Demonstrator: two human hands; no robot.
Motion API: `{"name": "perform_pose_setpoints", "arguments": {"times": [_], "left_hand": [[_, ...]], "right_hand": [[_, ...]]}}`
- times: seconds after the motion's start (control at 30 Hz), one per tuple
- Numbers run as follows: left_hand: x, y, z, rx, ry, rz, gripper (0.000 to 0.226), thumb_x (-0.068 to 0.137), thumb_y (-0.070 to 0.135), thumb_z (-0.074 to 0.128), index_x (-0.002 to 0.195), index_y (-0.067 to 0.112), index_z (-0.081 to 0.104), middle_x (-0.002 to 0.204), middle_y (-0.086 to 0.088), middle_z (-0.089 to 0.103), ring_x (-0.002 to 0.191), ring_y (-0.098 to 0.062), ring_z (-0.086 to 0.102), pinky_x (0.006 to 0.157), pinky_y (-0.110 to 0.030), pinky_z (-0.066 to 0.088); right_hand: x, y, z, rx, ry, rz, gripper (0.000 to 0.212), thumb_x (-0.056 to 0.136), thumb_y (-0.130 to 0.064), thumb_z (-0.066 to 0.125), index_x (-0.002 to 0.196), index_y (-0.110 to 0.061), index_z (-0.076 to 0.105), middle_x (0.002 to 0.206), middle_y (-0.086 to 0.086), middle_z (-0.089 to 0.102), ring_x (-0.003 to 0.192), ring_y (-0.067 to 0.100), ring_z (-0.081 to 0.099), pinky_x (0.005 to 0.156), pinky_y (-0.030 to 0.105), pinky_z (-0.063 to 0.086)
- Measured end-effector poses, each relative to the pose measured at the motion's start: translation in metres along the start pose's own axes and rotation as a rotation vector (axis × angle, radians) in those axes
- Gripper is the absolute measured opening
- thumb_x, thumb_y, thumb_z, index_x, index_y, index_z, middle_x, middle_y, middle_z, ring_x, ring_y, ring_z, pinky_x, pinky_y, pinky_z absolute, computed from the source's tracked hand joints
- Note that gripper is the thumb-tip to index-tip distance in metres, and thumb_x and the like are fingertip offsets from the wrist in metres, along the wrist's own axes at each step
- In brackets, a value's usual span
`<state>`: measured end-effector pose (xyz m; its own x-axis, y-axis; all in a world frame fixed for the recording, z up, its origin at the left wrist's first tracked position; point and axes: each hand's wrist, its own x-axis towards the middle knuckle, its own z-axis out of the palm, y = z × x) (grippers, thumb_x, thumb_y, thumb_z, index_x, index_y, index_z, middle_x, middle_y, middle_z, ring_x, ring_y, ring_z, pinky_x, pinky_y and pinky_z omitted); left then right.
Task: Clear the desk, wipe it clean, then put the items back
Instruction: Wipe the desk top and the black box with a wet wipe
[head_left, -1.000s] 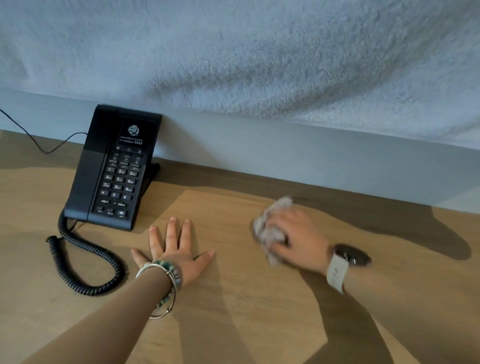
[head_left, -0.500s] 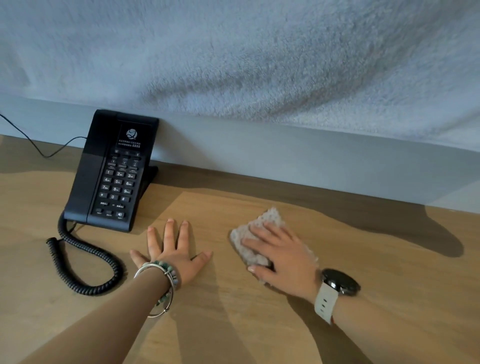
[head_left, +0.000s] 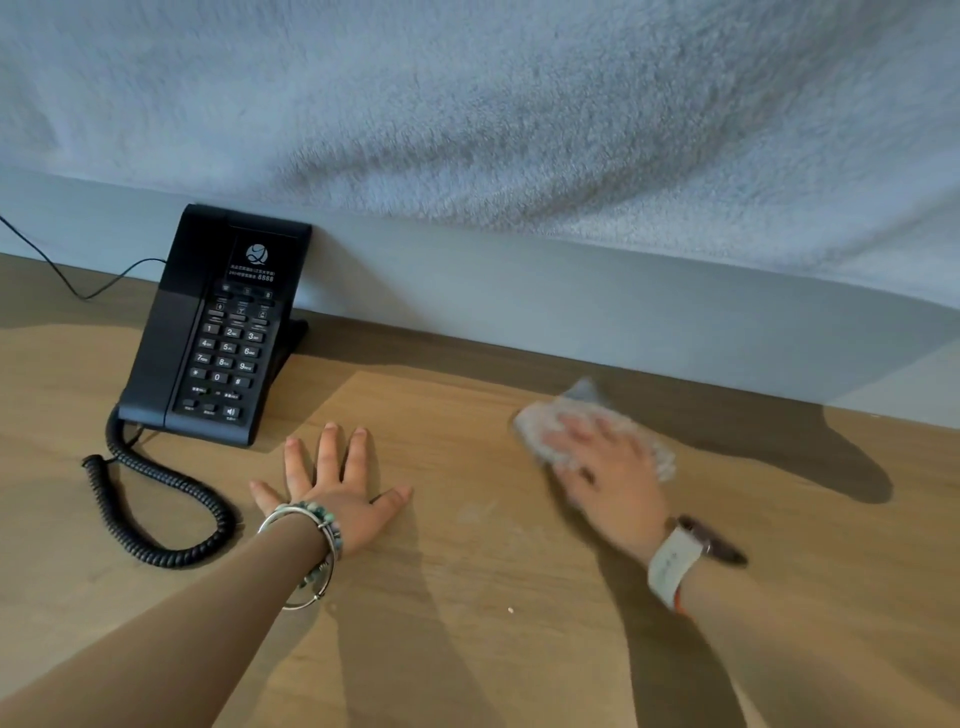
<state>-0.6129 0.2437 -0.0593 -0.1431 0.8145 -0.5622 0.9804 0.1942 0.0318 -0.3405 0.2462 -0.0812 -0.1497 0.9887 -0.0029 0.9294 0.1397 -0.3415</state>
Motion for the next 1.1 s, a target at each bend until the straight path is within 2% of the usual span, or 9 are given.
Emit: {"name": "perform_pose_setpoints", "arguments": {"times": [0.13,0.2,0.3,0.4,0.5,0.63,0.73,0.87,1.1], "left_hand": [[-0.002,0.000,0.001,-0.005,0.009,0.016,0.082,0.085,0.074,0.018,0.144,0.035,-0.022,0.151,0.006,-0.031,0.139,-0.032,-0.026,0.110,-0.064,-0.002],[-0.003,-0.001,0.001,-0.004,0.013,0.021,0.082,0.085,0.075,0.018,0.144,0.035,-0.022,0.151,0.006,-0.031,0.139,-0.032,-0.026,0.110,-0.064,-0.002],[-0.002,0.000,-0.001,0.001,0.017,0.022,0.081,0.085,0.075,0.017,0.144,0.035,-0.022,0.151,0.006,-0.032,0.140,-0.032,-0.025,0.110,-0.063,-0.001],[-0.004,0.001,0.000,0.002,0.018,0.013,0.081,0.084,0.075,0.018,0.144,0.036,-0.021,0.152,0.007,-0.030,0.140,-0.032,-0.024,0.110,-0.063,0.000],[-0.004,0.000,0.000,0.008,0.028,0.009,0.081,0.085,0.075,0.018,0.145,0.036,-0.020,0.152,0.006,-0.029,0.140,-0.032,-0.023,0.110,-0.063,0.001],[-0.007,0.002,-0.001,0.012,0.043,0.020,0.079,0.086,0.073,0.018,0.145,0.036,-0.019,0.153,0.006,-0.028,0.141,-0.031,-0.022,0.110,-0.062,0.001],[-0.009,0.001,0.001,0.030,0.055,0.033,0.077,0.087,0.071,0.018,0.145,0.036,-0.018,0.153,0.005,-0.027,0.141,-0.032,-0.022,0.111,-0.061,0.002],[-0.010,0.000,0.003,0.041,0.063,0.038,0.075,0.088,0.071,0.017,0.145,0.036,-0.018,0.153,0.005,-0.027,0.141,-0.031,-0.021,0.111,-0.060,0.002],[-0.004,-0.002,0.006,0.033,0.084,0.018,0.076,0.086,0.073,0.018,0.145,0.038,-0.015,0.154,0.006,-0.024,0.142,-0.030,-0.018,0.113,-0.057,0.005]], "right_hand": [[-0.050,-0.038,0.005,0.210,-0.137,-0.271,0.048,0.080,-0.030,0.032,0.114,-0.035,0.066,0.130,-0.018,0.054,0.123,0.007,0.036,0.098,0.027,0.022],[-0.038,-0.022,-0.008,0.192,0.006,-0.275,0.041,0.077,-0.017,0.042,0.104,-0.028,0.071,0.117,-0.008,0.066,0.108,0.018,0.052,0.091,0.029,0.034],[0.001,0.042,-0.032,0.094,0.237,0.150,0.040,0.079,-0.005,0.058,0.114,-0.023,0.068,0.123,0.006,0.064,0.110,0.037,0.056,0.094,0.047,0.043],[0.001,0.067,-0.038,0.088,0.077,0.450,0.042,0.096,-0.027,0.046,0.138,-0.029,0.046,0.146,0.000,0.043,0.133,0.029,0.037,0.110,0.046,0.027],[-0.034,0.013,-0.009,0.154,0.038,0.225,0.042,0.094,-0.013,0.048,0.133,-0.029,0.051,0.146,-0.011,0.040,0.136,0.021,0.028,0.112,0.041,0.019],[-0.055,-0.033,-0.002,0.315,0.012,-0.064,0.043,0.077,0.009,0.056,0.105,-0.019,0.072,0.121,-0.005,0.063,0.114,0.025,0.048,0.099,0.030,0.034],[-0.034,0.020,-0.026,0.185,0.258,0.282,0.039,0.085,-0.001,0.057,0.118,-0.020,0.066,0.130,0.001,0.059,0.118,0.030,0.045,0.102,0.039,0.036],[-0.044,0.081,-0.045,0.016,0.192,0.704,0.042,0.095,-0.023,0.047,0.137,-0.020,0.047,0.145,0.005,0.042,0.135,0.032,0.030,0.110,0.047,0.026],[-0.086,-0.039,0.001,0.147,0.076,0.114,0.039,0.094,-0.013,0.049,0.129,-0.028,0.056,0.143,-0.014,0.043,0.137,0.014,0.028,0.108,0.037,0.024]]}}
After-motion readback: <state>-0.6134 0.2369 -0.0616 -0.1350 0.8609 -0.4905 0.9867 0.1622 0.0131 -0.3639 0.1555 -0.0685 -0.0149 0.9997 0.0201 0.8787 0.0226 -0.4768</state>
